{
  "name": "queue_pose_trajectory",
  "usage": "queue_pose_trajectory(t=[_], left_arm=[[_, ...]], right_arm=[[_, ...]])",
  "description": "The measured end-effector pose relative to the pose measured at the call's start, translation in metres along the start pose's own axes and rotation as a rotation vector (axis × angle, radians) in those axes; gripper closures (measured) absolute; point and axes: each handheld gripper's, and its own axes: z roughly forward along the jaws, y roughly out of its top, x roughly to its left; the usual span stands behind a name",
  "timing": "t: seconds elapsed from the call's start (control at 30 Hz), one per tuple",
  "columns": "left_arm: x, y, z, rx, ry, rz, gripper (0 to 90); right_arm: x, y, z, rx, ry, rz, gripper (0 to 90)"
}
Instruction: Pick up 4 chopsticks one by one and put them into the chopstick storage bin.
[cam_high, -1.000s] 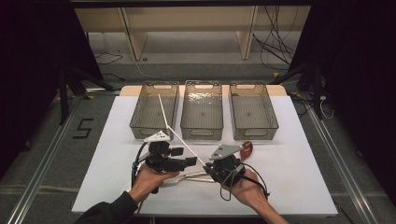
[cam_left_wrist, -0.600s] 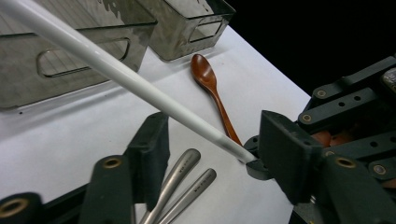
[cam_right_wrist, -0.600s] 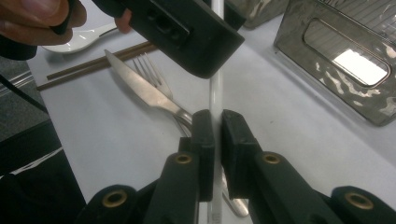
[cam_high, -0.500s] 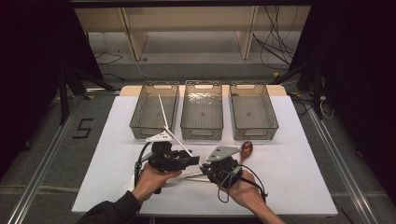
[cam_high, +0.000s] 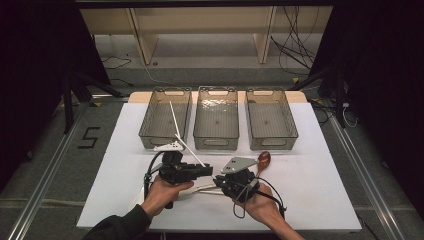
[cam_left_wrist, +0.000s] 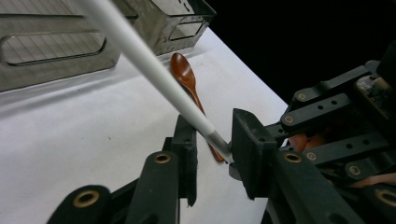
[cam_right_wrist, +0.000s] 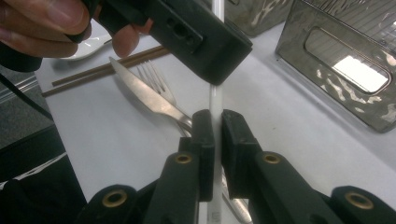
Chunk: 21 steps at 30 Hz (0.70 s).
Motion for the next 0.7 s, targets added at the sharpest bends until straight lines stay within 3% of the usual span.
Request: queue_pose_trajectory(t=[0.37,0.57,0.7], left_arm=[[0.0,0.004,-0.004,-0.002,-0.078,-0.038,82.8],[-0.007,0.008,-0.006,0.024,-0.056,0.017,83.9],[-0.004,0.014,-0.013,0.024,-0.031,0.029,84.0]], right_arm=[[0.002,-0.001,0.0,-0.028,0.014,0.004,84.4],[0.0,-0.003,-0.001,-0.031,0.034,0.016,81.2],[-0.005,-0.005,-0.006,-0.028,0.05,0.032,70.3]])
